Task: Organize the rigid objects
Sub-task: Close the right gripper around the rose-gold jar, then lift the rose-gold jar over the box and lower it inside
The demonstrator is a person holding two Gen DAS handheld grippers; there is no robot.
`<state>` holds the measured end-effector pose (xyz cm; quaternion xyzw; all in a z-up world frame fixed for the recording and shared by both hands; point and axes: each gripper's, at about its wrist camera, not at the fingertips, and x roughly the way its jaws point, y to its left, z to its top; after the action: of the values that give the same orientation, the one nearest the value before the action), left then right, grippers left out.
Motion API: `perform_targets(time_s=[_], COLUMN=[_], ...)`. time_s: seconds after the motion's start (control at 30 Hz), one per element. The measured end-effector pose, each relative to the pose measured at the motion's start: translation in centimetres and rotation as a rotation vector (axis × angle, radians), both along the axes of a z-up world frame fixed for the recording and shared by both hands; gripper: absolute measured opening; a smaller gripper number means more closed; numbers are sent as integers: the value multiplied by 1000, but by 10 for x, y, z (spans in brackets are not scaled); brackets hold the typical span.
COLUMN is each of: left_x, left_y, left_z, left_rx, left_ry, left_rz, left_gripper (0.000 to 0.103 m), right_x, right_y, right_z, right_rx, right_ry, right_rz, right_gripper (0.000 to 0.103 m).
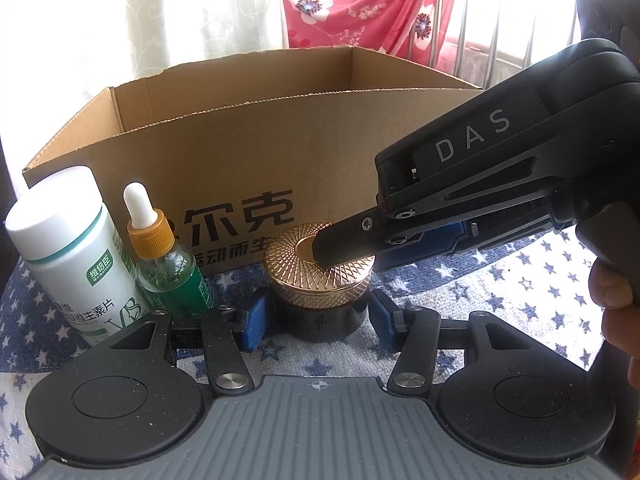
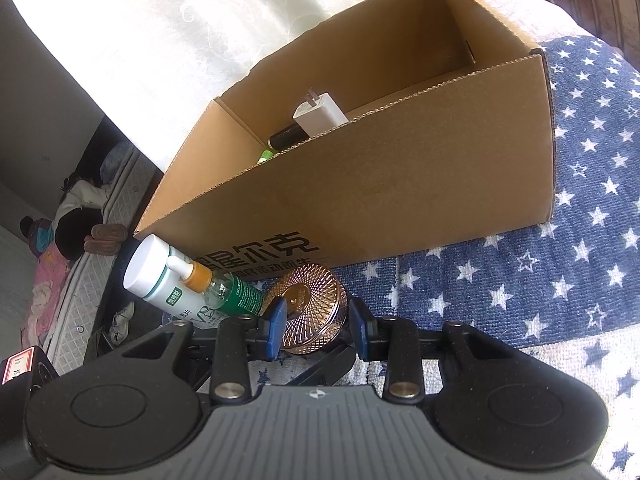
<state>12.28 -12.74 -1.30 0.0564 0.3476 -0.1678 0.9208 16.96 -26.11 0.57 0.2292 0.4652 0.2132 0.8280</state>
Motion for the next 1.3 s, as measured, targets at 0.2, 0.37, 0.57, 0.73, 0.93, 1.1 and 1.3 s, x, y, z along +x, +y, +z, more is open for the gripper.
perform_targets(time_s=[0.2,0.37,0.57,0.73,0.93,1.1,1.3], left_x=[2,1,1,-7,-15,-18,-22], left_y=[-3,-7,-10,-12,-17,-15,-12], left_z=[-1,-1,0,5,13,21,30], left_rx=[5,13,17,4,0,-2,-5], left_ry=[0,-3,-4,-2,-16,-32,-61], left_rz=[-5,-5,1,-2,-11,-9,-1], left_gripper=[54,54,53,53,53,53,53], right_x=[3,2,-1,-6,-14,-22,-33], right_y=[-3,-4,-4,-6,-9,-7,-3], right_z=[-2,-2,0,4,11,19,32], right_rx=[13,16,16,12,15,14,3], right_ry=[12,17,20,17,6,-12,-41], right_rz=[-9,-15,-14,-19,-27,-25,-16], right_gripper=[37,37,37,38,40,40,40])
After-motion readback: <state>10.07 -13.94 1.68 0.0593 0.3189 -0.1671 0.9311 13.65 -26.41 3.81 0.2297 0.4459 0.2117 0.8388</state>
